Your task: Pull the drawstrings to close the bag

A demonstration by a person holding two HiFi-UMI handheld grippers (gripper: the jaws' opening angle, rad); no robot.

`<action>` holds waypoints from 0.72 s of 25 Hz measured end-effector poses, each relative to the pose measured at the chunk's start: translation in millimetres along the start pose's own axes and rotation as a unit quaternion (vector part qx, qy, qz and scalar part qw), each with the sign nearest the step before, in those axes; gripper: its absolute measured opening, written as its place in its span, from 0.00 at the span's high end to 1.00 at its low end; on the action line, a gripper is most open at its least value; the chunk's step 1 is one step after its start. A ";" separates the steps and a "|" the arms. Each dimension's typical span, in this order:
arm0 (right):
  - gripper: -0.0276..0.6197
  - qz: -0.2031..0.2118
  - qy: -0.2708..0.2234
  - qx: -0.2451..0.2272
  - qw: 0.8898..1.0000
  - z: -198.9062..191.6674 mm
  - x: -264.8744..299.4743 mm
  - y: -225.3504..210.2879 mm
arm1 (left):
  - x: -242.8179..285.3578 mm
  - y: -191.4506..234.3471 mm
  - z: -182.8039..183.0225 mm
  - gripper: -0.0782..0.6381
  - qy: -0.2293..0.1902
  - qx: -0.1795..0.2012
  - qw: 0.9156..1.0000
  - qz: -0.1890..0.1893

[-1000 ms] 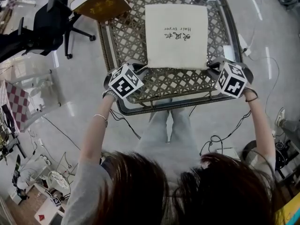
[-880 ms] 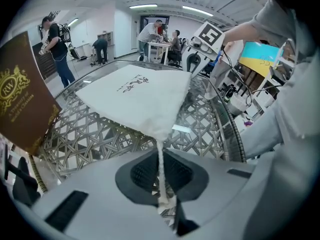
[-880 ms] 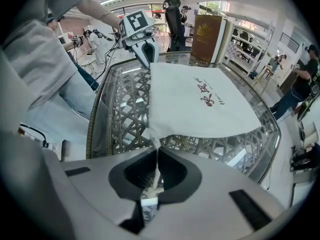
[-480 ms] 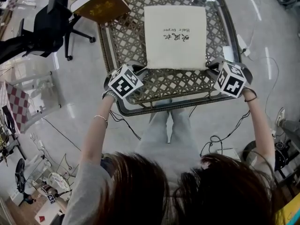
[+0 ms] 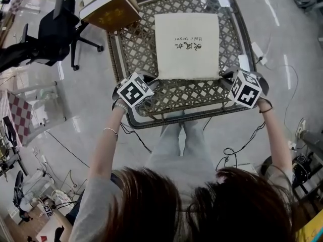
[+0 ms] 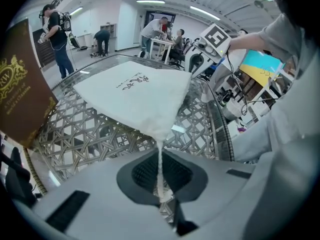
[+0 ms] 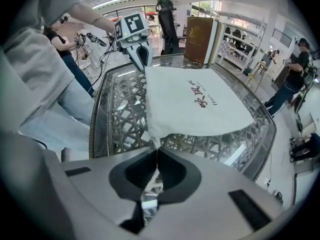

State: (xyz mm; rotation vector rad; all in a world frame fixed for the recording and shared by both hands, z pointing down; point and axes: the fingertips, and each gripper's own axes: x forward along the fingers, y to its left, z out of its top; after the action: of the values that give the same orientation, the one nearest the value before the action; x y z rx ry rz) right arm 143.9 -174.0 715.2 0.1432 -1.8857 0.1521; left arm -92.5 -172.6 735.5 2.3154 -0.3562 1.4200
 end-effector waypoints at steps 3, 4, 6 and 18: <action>0.92 -0.006 -0.006 0.011 1.000 1.7 -4.9 -1.1 | -3.2 -2.1 2.4 0.86 0.002 -0.013 1.000 -0.008; 0.92 -0.007 -0.009 0.017 1.000 2.3 -6.5 -1.4 | -4.5 -2.8 3.1 0.86 0.002 -0.017 1.000 -0.009; 0.92 -0.012 -0.016 0.028 0.999 3.7 -10.2 -2.8 | -7.2 -3.1 4.9 0.86 0.001 -0.023 1.000 -0.010; 0.92 -0.045 -0.046 0.053 0.997 14.0 -42.5 -15.1 | -32.6 -3.6 24.4 0.86 -0.019 -0.046 0.999 -0.005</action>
State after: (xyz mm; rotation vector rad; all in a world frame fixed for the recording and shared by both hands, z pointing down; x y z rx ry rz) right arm 146.8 -190.3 671.0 0.3119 -1.9597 0.1867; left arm -86.5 -180.4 695.9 2.2697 -0.4119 1.3293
